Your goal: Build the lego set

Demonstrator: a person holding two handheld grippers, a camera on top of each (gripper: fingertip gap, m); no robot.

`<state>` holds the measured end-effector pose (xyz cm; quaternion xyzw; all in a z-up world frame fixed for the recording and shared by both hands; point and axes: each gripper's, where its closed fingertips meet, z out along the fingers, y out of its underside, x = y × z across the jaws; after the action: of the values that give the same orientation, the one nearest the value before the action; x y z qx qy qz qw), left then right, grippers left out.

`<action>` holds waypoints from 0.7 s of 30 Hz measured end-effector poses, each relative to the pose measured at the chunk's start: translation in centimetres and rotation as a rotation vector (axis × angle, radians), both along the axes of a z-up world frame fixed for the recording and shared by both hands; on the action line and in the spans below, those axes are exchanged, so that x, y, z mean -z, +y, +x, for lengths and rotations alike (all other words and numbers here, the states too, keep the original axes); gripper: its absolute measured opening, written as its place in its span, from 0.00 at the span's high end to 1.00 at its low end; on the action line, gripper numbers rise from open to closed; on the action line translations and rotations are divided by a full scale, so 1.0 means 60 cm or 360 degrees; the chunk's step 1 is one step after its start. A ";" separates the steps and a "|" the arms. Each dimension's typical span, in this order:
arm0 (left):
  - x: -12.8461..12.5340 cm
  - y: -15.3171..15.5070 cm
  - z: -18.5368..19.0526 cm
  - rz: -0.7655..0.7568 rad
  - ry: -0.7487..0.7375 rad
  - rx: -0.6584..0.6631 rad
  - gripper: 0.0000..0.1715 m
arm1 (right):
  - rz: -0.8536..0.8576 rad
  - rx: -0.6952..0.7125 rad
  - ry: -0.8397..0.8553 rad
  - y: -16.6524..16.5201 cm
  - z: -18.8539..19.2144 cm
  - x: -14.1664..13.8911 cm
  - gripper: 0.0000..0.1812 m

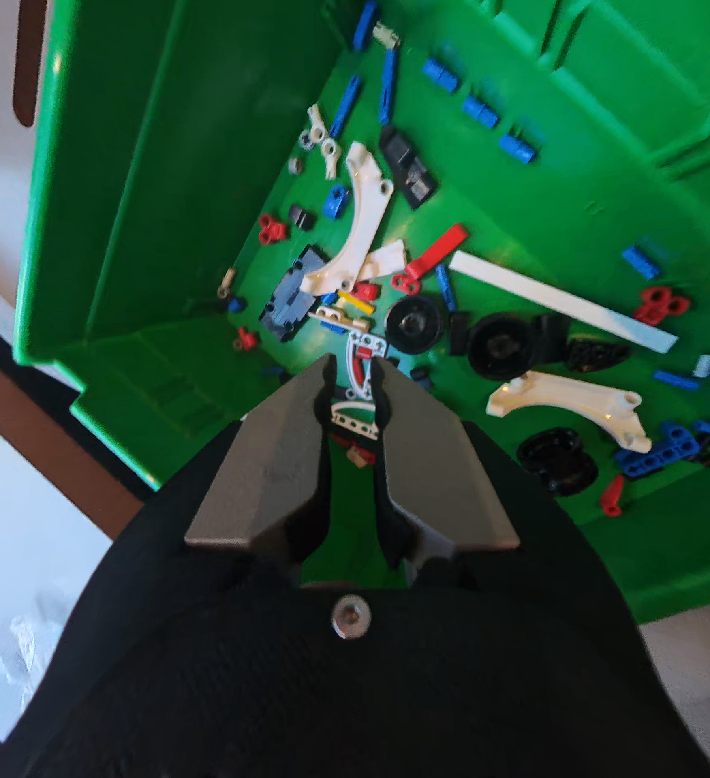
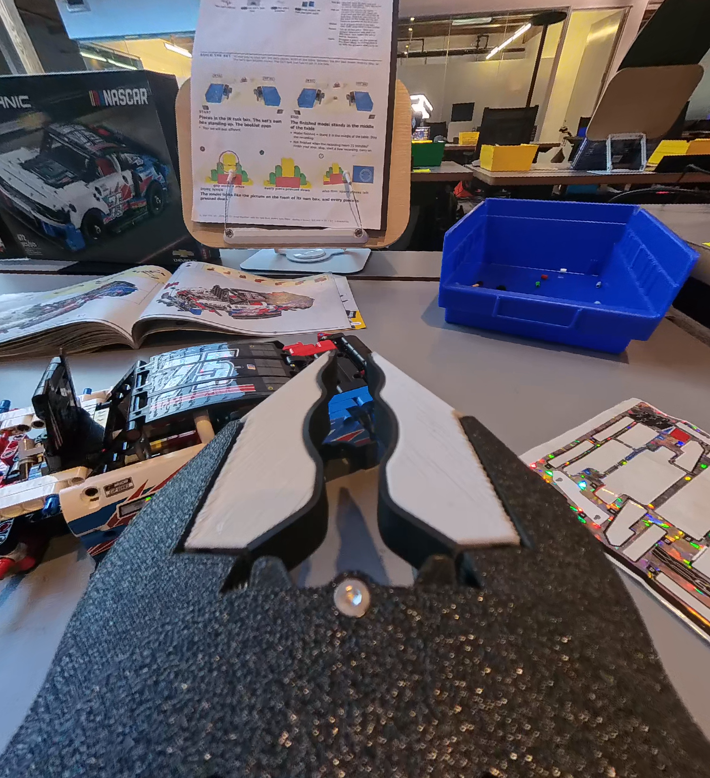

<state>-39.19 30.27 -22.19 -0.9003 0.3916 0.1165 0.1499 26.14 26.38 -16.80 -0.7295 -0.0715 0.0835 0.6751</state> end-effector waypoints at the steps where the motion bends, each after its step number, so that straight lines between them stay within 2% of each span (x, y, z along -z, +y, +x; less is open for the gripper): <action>1: 0.004 0.005 0.007 -0.0027 -0.0001 0.0011 0.91 | -0.0003 0.0002 -0.0005 0.000 0.000 0.001 0.93; 4: 0.016 0.018 0.037 -0.0107 -0.0065 0.0086 0.91 | 0.0002 0.0005 -0.0013 0.000 -0.001 0.000 0.93; 8: 0.035 0.031 0.040 -0.0201 -0.0044 0.0076 0.91 | 0.0024 -0.0001 0.0000 -0.003 -0.001 -0.003 0.93; 15: 0.065 0.015 0.037 -0.0337 0.0029 0.0090 0.91 | 0.0008 -0.0016 0.0027 -0.002 0.000 -0.002 0.93; 21: 0.069 0.012 0.036 -0.0347 0.0059 0.0143 0.89 | 0.0010 -0.0028 0.0049 -0.003 -0.001 -0.002 0.93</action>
<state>-37.01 30.96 -26.31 -0.8905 0.4446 0.0832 0.0488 26.06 26.23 -16.67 -0.7254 -0.0678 0.1005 0.6776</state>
